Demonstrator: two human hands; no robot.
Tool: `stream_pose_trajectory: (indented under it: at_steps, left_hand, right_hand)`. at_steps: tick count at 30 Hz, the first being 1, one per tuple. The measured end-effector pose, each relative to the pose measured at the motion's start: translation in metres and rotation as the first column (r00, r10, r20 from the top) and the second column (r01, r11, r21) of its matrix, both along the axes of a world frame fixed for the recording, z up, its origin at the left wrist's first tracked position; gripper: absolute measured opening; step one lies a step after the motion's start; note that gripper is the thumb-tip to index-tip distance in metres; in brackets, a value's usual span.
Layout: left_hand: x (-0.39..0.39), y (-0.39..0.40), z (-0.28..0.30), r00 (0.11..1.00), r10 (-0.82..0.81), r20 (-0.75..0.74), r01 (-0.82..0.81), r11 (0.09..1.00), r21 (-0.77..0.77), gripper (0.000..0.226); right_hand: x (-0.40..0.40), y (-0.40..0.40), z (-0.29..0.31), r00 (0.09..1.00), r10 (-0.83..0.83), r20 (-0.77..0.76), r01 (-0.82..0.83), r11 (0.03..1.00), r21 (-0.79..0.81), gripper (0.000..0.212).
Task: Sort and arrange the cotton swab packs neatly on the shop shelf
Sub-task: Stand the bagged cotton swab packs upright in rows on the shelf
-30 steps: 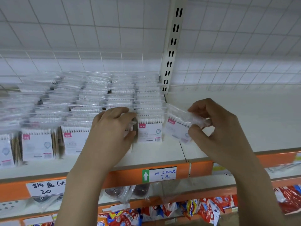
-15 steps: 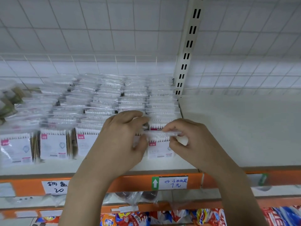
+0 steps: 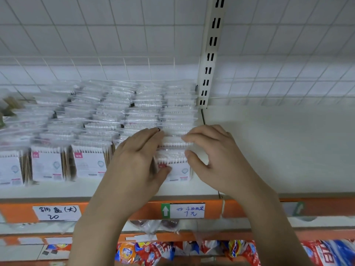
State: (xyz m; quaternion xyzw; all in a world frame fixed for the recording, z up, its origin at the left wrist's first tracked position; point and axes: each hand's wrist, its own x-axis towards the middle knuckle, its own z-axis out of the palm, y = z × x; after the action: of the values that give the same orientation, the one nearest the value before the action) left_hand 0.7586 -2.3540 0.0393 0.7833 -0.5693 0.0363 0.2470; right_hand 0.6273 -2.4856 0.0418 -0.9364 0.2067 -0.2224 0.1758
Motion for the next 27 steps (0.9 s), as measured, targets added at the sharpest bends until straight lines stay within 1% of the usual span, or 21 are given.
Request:
stream_pose_trajectory:
  at_steps: [4, 8, 12, 16, 19, 21, 27]
  left_hand:
    - [-0.003, 0.006, -0.003, 1.0, 0.006, 0.018, -0.007, 0.999, 0.032, 0.076]
    - [-0.001, 0.004, -0.004, 0.998, 0.004, 0.058, -0.006, 0.999, 0.043, 0.068]
    - [0.006, 0.0, -0.004, 0.998, -0.017, 0.053, 0.015, 0.999, 0.03, 0.063]
    - [0.012, -0.002, -0.004, 0.999, -0.023, 0.04, 0.023, 1.0, 0.013, 0.065]
    - [0.016, -0.002, -0.006, 0.997, -0.054, 0.05, 0.054, 0.998, -0.01, 0.066]
    - [0.019, -0.001, -0.005, 0.997, -0.071, 0.044, 0.072, 0.997, -0.011, 0.068]
    - [0.032, 0.004, -0.01, 0.988, -0.146, -0.057, 0.146, 0.989, -0.011, 0.073]
  right_hand:
    - [-0.007, 0.004, -0.003, 0.999, 0.034, 0.034, -0.034, 0.999, -0.005, 0.027]
    - [-0.008, 0.003, 0.0, 0.997, 0.038, 0.064, -0.037, 0.999, -0.015, 0.024]
    - [-0.001, -0.001, 0.003, 0.992, -0.045, 0.119, 0.046, 0.999, -0.004, 0.029]
    - [0.014, -0.006, 0.005, 0.995, -0.104, 0.008, 0.104, 0.994, -0.04, 0.043]
    - [0.023, -0.004, 0.004, 0.992, -0.112, -0.052, 0.11, 0.993, -0.045, 0.044]
    - [0.024, -0.001, 0.001, 0.992, -0.117, -0.037, 0.116, 0.992, -0.044, 0.039]
    - [0.021, 0.004, -0.002, 0.989, -0.151, 0.01, 0.151, 0.987, -0.054, 0.032]
